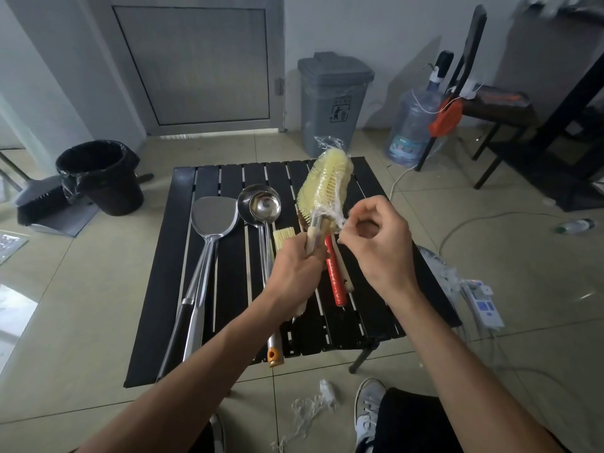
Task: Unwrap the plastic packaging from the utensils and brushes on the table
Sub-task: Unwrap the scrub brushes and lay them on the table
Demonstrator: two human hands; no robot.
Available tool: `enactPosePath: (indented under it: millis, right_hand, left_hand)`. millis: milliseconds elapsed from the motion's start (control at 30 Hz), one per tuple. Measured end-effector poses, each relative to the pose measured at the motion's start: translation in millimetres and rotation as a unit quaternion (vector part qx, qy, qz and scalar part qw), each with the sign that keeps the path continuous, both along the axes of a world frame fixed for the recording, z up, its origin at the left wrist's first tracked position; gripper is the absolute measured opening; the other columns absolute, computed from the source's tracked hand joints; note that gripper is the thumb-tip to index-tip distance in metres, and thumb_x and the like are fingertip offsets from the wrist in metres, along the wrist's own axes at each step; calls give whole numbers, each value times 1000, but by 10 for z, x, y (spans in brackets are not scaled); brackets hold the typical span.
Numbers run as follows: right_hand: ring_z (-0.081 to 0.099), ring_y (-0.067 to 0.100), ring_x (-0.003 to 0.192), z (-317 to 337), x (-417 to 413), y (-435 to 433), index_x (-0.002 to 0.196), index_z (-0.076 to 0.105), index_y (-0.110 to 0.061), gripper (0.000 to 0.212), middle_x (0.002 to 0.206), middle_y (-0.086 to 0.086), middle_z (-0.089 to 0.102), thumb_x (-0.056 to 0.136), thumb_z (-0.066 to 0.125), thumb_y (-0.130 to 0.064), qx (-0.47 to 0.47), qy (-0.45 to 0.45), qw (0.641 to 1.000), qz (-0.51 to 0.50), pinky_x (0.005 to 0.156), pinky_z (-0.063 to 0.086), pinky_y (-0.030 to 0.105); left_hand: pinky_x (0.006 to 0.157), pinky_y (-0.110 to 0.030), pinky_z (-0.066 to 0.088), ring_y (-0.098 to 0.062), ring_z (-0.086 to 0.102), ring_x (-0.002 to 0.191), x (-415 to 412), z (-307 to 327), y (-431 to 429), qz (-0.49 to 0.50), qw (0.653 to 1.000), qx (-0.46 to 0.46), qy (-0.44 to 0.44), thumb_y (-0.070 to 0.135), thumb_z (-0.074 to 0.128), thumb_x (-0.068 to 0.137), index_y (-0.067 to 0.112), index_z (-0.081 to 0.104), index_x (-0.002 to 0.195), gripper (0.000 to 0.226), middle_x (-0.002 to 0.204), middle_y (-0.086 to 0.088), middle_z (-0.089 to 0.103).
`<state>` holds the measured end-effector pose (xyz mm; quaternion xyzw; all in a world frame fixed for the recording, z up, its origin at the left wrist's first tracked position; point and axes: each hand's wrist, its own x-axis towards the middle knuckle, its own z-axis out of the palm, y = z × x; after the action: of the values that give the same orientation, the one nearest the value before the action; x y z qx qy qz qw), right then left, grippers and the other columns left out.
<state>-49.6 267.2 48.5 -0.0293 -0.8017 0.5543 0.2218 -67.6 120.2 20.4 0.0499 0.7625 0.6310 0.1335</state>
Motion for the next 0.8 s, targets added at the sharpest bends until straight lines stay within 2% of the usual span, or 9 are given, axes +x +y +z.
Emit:
enactPosePath:
  millis: [100,200,333,400,467,500,600,700,800]
  right_hand:
    - [71,7,81,-25,-9,-10,103,72,-21,18,88,-6,72,89,68,-10,34,-32,999,12,65,58,19]
    - [67,-4,76,-41,-41,-26,101,71,-20,11,83,-8,70,94,67,-13,51,-55,997,-6,57,50,9]
    - [65,-8,71,-67,-70,-27,103,66,-19,11,83,-5,69,92,68,-17,31,-101,994,-26,52,47,7]
    - [65,-5,66,-63,-88,-23,100,66,-21,11,83,-3,70,90,70,-20,10,-125,992,-20,51,48,10]
    - [64,-1,60,-46,-110,-19,92,69,-21,2,77,0,70,91,70,-23,11,-140,990,-7,55,50,17]
    - [61,2,56,-41,-119,-11,87,70,-19,6,73,2,69,92,69,-23,12,-142,990,0,55,50,21]
    - [47,7,50,-14,-135,21,82,69,-2,22,57,5,54,95,62,-18,-32,-155,987,33,53,41,30]
    - [37,7,51,-7,-126,12,81,54,12,27,55,-5,46,98,50,-8,-99,-163,979,71,50,33,25]
    - [35,5,51,52,-100,-4,74,51,-3,24,54,-9,47,96,43,-4,-150,-167,970,91,54,31,26]
  left_hand:
    - [56,-28,49,-21,59,72,-2,-35,-13,5,1000,-21,2,24,52,109,14,63,96,19,86,-10,66]
    - [51,-23,48,-17,58,68,-4,-54,-10,14,999,-31,1,28,52,109,15,63,96,22,85,-8,67]
    - [43,-16,43,-1,52,48,-41,-47,-8,34,999,-41,0,34,52,109,14,64,96,28,80,-6,66]
    - [44,-20,43,-3,52,50,-60,-33,-9,42,998,-46,-8,37,51,109,13,64,96,30,79,-6,65]
    - [48,-24,44,-11,54,59,-79,-14,-19,48,998,-47,-21,42,52,109,13,63,96,33,84,-9,66]
    - [49,-26,44,-14,54,62,-82,-8,-29,48,998,-44,-27,42,53,108,13,63,96,34,85,-10,66]
    - [53,-30,45,-19,54,68,-97,6,-67,49,997,-31,-42,34,53,109,12,64,96,28,87,-9,64]
    - [55,-30,45,-19,55,69,-100,17,-84,44,998,-36,-41,28,53,109,11,65,96,24,86,-8,64]
    - [59,-35,46,-22,55,71,-91,30,-66,41,998,-33,-43,29,54,108,11,65,96,24,88,-10,65]
